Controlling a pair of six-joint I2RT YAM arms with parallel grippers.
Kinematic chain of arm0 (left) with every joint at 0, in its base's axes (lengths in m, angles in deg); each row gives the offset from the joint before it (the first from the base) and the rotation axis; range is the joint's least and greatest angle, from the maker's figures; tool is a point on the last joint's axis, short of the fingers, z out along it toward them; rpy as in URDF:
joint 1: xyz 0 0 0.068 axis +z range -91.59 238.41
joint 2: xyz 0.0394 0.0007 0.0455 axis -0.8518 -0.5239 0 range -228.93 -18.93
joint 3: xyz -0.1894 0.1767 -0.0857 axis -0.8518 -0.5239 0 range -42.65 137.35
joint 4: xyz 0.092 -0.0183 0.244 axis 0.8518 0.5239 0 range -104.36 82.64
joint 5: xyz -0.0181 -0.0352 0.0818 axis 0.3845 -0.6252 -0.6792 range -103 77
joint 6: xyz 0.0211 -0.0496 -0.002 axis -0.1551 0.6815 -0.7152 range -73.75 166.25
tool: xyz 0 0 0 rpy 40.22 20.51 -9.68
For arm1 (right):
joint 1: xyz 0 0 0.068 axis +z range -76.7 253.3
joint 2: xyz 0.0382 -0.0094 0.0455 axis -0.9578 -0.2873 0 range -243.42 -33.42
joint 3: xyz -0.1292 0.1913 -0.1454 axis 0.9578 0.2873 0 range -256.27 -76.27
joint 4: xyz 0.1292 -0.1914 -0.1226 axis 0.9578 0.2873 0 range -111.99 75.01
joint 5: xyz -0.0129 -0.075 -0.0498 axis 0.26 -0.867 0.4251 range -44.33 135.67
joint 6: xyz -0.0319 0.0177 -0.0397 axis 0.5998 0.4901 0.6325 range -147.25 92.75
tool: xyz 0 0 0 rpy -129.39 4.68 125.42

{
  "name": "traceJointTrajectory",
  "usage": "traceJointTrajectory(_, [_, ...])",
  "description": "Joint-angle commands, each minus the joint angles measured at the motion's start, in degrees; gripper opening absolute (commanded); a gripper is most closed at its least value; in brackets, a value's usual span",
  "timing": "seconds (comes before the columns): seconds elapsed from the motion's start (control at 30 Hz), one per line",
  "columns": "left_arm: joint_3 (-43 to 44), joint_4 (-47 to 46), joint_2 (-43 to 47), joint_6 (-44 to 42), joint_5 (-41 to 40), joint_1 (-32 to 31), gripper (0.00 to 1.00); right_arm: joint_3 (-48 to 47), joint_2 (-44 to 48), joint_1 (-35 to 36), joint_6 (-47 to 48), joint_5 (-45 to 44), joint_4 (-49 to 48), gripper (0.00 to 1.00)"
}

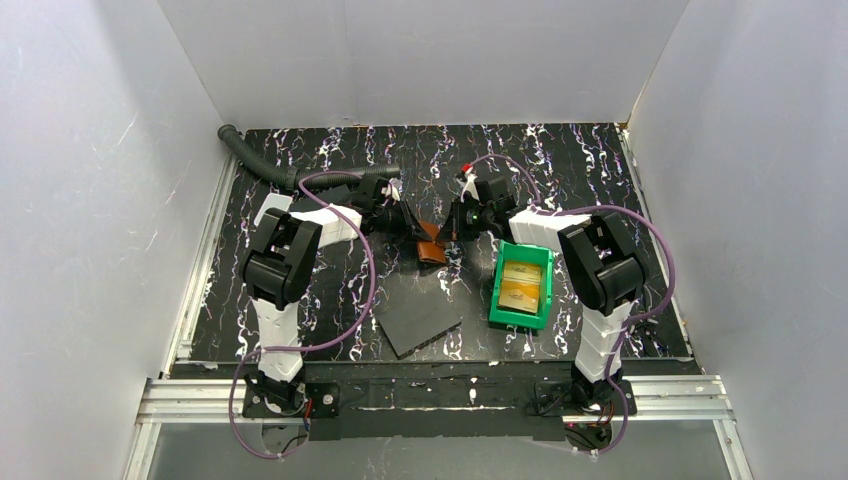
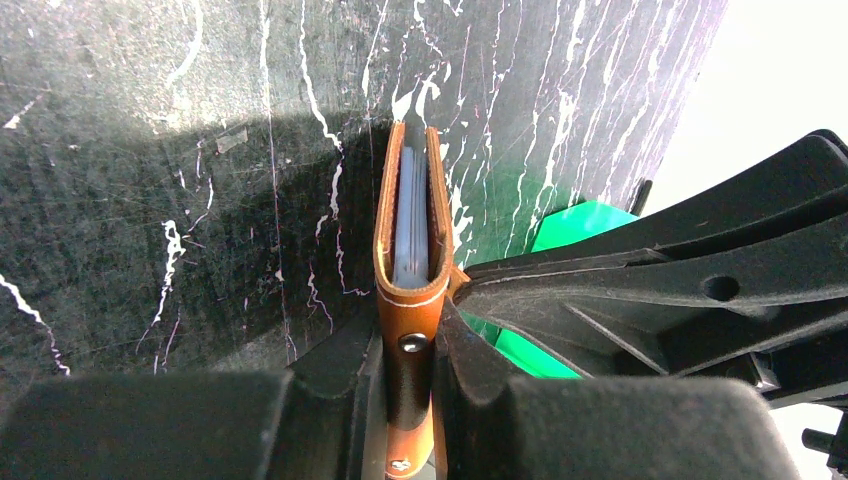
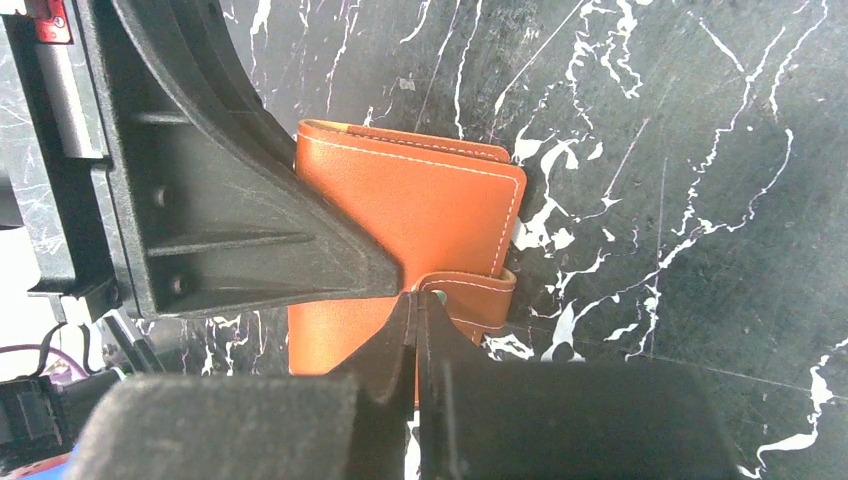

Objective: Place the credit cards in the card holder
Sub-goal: Close the card holder at the center of the board.

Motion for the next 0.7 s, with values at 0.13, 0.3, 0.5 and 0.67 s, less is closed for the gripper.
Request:
traceJointTrajectory(0.13, [-0.17, 1.66, -1.06, -1.75, -0.69, -0.36, 0.00, 0.16, 0.91, -0.09, -0.44, 1.87, -3.20, 0.01])
traceJointTrajectory(0.3, [-0.06, 1.74, -1.08, -1.94, -0.68, -0.36, 0.00, 0.02, -0.46, -0.03, -0.84, 3.18, -3.52, 0.01])
traceJointTrajectory(0.5, [-0.18, 1.66, -1.19, -2.01, -0.64, -0.37, 0.00, -0.75, -1.58, -0.01, 0.15, 5.42, -1.71, 0.01])
traceJointTrajectory(0.67, [-0.17, 1.66, -1.27, -2.11, -0.51, -0.34, 0.00, -0.71, -1.86, -0.01, 0.51, 6.14, -0.79, 0.01])
